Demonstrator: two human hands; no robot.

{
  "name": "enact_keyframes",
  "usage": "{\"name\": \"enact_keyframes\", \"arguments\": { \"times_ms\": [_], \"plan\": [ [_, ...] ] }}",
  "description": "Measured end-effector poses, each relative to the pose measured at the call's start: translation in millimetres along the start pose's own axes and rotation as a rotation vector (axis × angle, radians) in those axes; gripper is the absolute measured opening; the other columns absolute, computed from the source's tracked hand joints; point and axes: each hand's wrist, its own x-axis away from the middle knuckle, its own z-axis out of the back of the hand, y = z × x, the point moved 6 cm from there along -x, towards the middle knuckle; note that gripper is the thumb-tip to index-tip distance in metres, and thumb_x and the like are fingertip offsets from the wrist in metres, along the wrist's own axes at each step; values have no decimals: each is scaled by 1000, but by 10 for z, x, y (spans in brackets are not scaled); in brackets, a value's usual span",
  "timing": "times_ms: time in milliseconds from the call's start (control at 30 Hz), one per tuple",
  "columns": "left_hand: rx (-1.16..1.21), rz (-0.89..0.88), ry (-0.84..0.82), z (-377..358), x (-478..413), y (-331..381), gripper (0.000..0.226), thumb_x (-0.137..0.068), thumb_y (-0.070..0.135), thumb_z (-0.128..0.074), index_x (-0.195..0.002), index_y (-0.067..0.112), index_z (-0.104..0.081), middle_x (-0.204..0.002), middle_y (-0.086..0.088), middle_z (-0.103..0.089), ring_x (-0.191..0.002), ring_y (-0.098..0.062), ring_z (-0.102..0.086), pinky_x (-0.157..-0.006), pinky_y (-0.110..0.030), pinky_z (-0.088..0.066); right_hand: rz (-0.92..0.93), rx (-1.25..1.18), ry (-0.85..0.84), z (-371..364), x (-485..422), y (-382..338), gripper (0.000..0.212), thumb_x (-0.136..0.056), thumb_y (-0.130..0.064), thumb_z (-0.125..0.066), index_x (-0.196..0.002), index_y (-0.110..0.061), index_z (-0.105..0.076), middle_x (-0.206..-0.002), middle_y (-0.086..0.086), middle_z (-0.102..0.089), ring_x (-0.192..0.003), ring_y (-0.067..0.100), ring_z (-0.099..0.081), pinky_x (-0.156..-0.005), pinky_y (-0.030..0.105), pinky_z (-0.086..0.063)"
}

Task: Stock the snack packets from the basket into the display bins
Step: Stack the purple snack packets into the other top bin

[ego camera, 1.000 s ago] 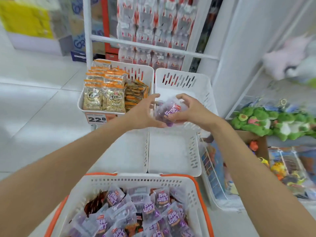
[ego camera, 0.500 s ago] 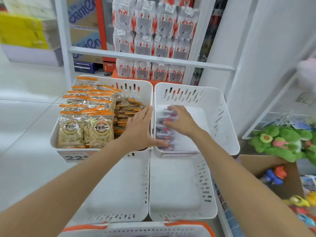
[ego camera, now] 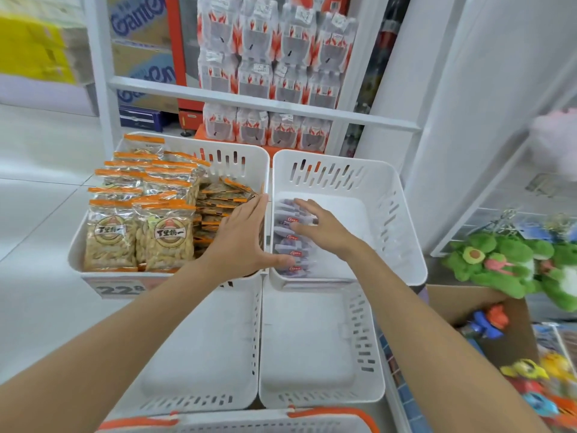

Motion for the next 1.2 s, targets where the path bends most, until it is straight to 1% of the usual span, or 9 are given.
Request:
{"name": "enact_keyframes", "arguments": {
  "times_ms": [200, 333, 467, 733, 833, 900, 1000, 1100, 1200],
  "plan": [
    [4, -29, 119, 182, 357, 141, 88, -79, 59, -69, -150, 19, -33, -151, -1, -39, -140, -21, -32, -113, -37, -28, 39, -19, 328, 212, 709, -258, 43, -88, -21, -69, -129, -24, -57, -131, -7, -56, -105, 11, -56, -90, 24, -47],
    [145, -24, 190, 168, 934, 199, 45, -85, 37, -74, -122, 17, -60, -105, 2, -60, -95, -17, -55, -86, -36, -48, 73, -52, 446, 54, 1464, -425, 24, -85, -12, -67, -107, -20, -66, -104, -4, -65, -75, 6, -58, -69, 9, -45],
    [245, 86, -13, -247, 1619, 136, 41, -85, 39, -73, -119, 21, -59, -101, 7, -56, -79, -10, -53, -81, -33, -50, 3, 23, 253, -512, 2100, -271, 22, -86, -14, -66, -107, -21, -66, -99, -5, -64, -75, 11, -58, -70, 20, -47],
    [454, 304, -187, -1086, 2892, -464, 30, -83, 28, -77, -108, 23, -61, -103, 0, -60, -68, -9, -57, -61, -17, -46, -404, 269, -334, -1486, 3162, 905, 66, -93, -25, -66, -149, -14, -33, -148, 7, -41, -123, 22, -50, -93, 24, -42],
    [536, 392, -143, -1202, 3114, -600, 28, -83, 17, -77, -107, 16, -62, -100, -5, -61, -73, -15, -56, -55, -7, -43, -493, 90, -365, -1761, 3462, 1188, 81, -95, -15, -64, -155, -11, -10, -155, 7, -33, -130, 28, -49, -91, 27, -44],
    [587, 443, -141, -1227, 3213, -594, 30, -83, 13, -76, -110, 8, -63, -94, -3, -59, -73, -13, -53, -56, -4, -42, -453, 96, -297, -1872, 3588, 1308, 71, -91, -3, -63, -151, -14, -26, -135, 2, -53, -103, 19, -62, -78, 20, -47],
    [626, 428, -198, -1238, 3262, -500, 35, -83, 17, -77, -114, 8, -64, -97, -3, -61, -83, -18, -58, -63, -9, -44, -416, 119, -43, -1724, 3540, 1326, 15, -86, -1, -62, -89, -15, -65, -69, -6, -58, -63, 11, -54, -58, 25, -41],
    [678, 444, -270, -1222, 3244, -283, 47, -82, 27, -77, -124, 15, -59, -114, 2, -62, -100, -15, -59, -76, -13, -46, -357, -133, 86, -1521, 3339, 1001, 12, -90, -7, -66, -83, -16, -65, -74, -2, -64, -64, 10, -57, -52, 17, -45],
    [896, 465, -562, -1322, 3286, 51, 63, -82, 40, -72, -137, 17, -50, -127, 5, -53, -117, -17, -55, -93, -28, -50, -274, -293, -57, -1625, 3266, 615, 16, -89, -22, -72, -102, -12, -71, -87, 2, -71, -72, 13, -63, -64, 24, -50]
  ]
}}
